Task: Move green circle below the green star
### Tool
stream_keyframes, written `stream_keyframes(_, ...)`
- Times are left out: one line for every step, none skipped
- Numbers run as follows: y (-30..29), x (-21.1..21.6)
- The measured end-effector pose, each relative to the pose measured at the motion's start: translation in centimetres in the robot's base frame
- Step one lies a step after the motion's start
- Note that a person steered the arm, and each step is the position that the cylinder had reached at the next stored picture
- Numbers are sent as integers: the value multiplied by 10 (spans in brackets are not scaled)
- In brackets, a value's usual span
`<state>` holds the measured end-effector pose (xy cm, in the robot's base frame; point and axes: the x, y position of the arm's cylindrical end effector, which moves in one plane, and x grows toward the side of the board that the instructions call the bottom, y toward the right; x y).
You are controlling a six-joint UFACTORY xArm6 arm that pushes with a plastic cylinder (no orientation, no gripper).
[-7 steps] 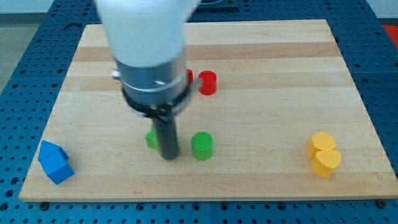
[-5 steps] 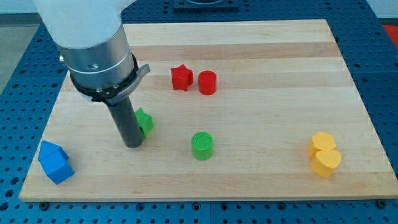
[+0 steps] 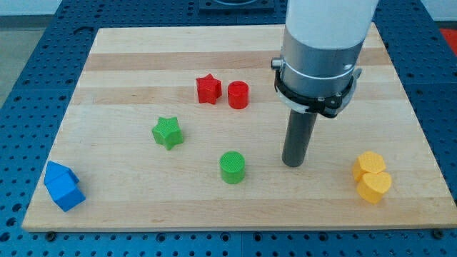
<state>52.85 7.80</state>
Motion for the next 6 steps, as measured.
stream_keyframes(-45, 0)
stream_keyframes(-96, 11)
stream_keyframes(-88, 15)
stream_keyframes(-77, 25)
stream_keyframes(-69, 41)
stream_keyframes(-87, 47)
